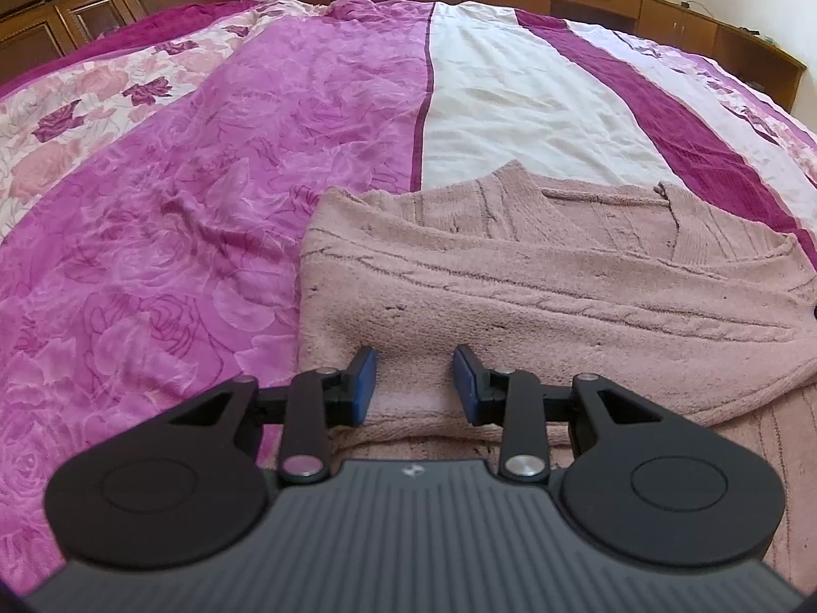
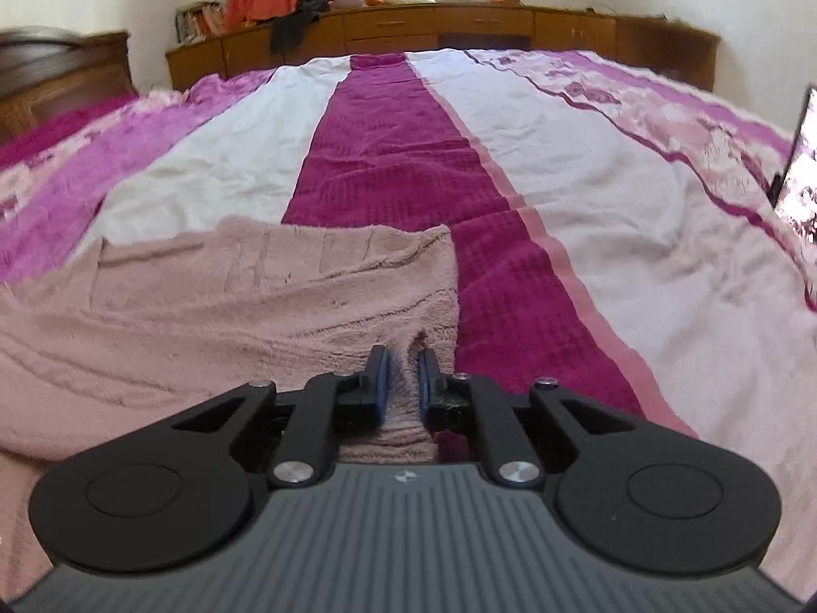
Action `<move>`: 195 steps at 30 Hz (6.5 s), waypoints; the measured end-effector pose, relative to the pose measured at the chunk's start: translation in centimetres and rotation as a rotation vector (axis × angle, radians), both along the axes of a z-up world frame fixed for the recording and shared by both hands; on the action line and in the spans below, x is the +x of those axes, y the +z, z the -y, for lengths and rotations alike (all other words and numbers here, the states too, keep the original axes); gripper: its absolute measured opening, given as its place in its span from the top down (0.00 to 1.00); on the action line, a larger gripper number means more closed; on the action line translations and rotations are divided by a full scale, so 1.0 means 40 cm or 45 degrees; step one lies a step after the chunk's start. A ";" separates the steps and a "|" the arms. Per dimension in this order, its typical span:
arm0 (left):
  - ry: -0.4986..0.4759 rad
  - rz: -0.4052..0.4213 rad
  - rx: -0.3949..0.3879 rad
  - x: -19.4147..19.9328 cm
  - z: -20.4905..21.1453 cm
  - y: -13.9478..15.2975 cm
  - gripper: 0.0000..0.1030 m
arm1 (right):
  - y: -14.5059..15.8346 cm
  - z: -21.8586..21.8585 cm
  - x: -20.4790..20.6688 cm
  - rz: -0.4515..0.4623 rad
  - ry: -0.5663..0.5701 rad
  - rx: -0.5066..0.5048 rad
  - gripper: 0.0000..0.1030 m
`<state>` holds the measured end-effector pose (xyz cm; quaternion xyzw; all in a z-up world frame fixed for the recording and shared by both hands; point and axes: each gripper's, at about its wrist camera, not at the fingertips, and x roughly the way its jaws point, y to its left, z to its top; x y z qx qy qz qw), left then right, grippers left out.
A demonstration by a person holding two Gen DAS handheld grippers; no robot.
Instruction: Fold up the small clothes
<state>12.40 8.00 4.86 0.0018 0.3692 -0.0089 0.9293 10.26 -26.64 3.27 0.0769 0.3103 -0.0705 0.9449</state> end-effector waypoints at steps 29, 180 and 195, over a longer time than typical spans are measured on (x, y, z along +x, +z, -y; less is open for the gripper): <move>-0.238 -0.041 0.067 -0.362 0.045 0.077 0.65 | 0.153 -0.258 -0.453 -0.046 0.573 0.014 0.42; -0.264 0.107 0.108 0.207 0.261 -0.021 0.69 | 0.017 -0.295 0.234 0.013 0.315 0.175 0.52; -0.262 0.153 0.090 0.083 0.207 0.074 0.65 | 0.120 -0.234 0.043 0.181 0.254 0.185 0.48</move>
